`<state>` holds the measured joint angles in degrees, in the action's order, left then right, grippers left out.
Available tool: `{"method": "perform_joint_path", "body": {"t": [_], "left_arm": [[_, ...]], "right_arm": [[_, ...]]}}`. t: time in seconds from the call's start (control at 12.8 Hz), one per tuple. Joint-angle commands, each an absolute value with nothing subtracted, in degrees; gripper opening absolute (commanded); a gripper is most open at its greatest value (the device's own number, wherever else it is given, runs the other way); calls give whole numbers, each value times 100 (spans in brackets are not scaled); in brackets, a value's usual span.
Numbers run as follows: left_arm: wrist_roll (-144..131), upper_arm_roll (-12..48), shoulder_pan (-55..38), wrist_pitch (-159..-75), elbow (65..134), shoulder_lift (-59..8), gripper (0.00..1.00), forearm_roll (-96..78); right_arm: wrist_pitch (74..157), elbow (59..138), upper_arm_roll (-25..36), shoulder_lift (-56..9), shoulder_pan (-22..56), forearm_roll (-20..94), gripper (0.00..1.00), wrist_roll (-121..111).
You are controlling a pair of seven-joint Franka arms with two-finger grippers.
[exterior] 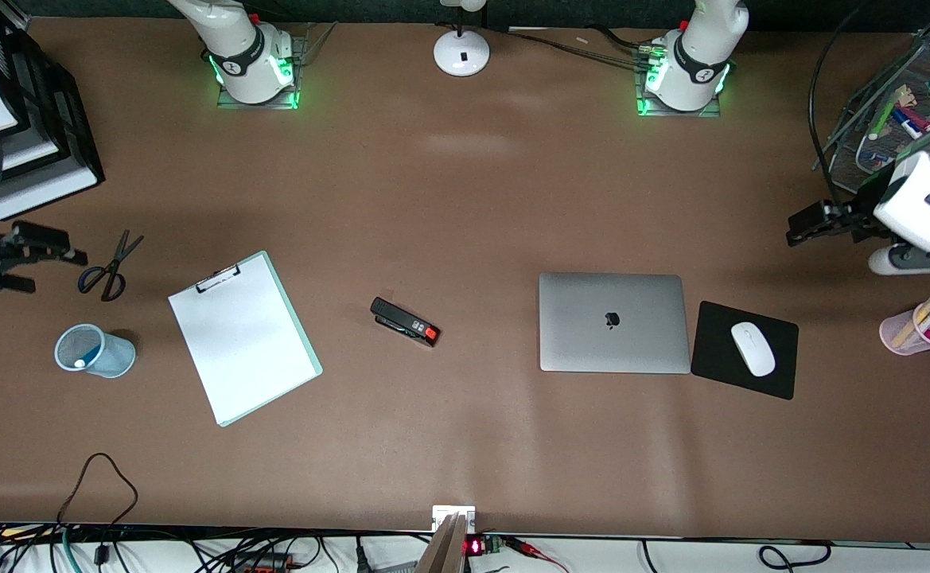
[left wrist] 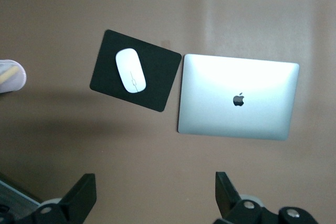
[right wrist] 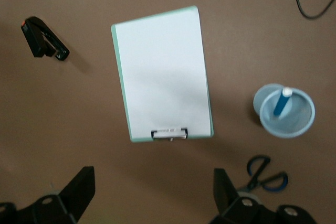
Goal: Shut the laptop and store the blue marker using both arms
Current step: 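Release the marker in the cup and raise the right gripper away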
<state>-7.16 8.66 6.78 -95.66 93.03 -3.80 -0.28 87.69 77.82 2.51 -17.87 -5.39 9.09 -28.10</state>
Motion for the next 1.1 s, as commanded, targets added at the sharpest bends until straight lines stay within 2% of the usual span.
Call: {"method": "perform_joint_path", "body": {"t": [0.0,0.55,0.86,1.02], "left_arm": [[-528,572,405,-9765,9888,202,100,-158],[-457,624,457,-9580,9695,44,100,-18],[-457,650,422,-9580,9677,44,100,-18],[-457,650,404,-9580,9659,44,100,-9]], "right_arm": [[8359,7936,273,-1416,-361,389,100,-2120],[8481,9059,229,-160,-9,-229,100,-881],[9455,10255,228,710,35,-211,100,-431],[9510,10004,237,616,18,-115,100,-448]]}}
